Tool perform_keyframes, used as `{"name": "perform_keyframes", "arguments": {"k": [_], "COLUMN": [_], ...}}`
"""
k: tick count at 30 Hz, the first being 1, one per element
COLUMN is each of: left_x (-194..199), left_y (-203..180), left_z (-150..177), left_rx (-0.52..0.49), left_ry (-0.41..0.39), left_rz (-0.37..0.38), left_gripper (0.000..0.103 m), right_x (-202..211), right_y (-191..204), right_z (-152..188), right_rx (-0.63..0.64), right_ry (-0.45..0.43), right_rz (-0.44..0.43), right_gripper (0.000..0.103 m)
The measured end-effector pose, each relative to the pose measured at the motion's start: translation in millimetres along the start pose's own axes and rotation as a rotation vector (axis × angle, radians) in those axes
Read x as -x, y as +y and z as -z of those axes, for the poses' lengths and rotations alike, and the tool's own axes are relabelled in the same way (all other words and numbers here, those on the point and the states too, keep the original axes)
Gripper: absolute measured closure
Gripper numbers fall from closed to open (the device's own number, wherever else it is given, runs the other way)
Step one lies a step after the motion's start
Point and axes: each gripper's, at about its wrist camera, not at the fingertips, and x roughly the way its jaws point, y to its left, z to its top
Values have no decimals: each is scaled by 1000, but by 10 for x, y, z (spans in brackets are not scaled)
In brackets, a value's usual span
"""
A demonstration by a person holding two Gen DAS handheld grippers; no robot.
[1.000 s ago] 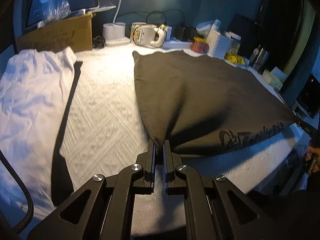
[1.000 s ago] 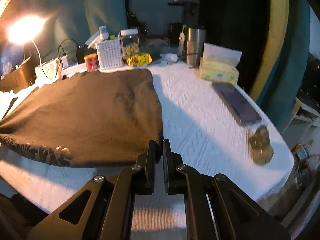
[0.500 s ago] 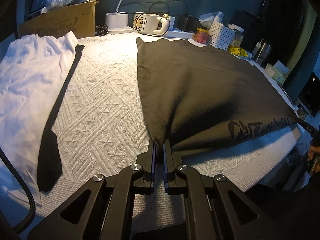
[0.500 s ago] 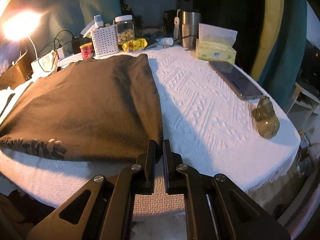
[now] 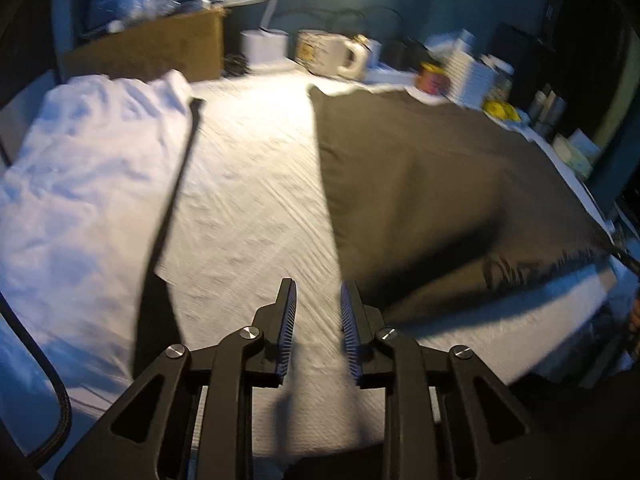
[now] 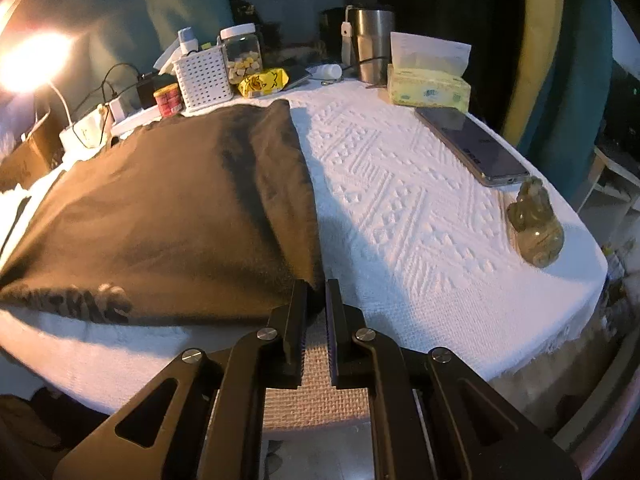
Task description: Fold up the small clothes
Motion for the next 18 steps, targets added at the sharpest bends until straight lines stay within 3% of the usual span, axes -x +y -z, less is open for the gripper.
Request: {"name": "perform_keyframes", "arguments": {"k": [2,4,6,10,18], "left_x": [24,-11,-135,-376,-798], "left_y": [73,113,163,207,141], "left_z": [-76,-166,-279,-497,-883], "left_rx": [31,38,44,69,60], "left_ry": [-29,-46,-29,1,54], "left_rz": [-25,-91,-131,-92,0], "left_gripper": [80,80,80,80,79], "right_x": [50,88,115,75,-316], "right_y": [45,67,32,-41,39], "right_z": [-70,-145,-231,-406,-739], "right_rx": [22,34,24,-18,-6], "right_ry": [-7,-30,-57,-70,-14], "right_rz": [13,28,38,31,36], "right_gripper": [93,81,53,51,51]}}
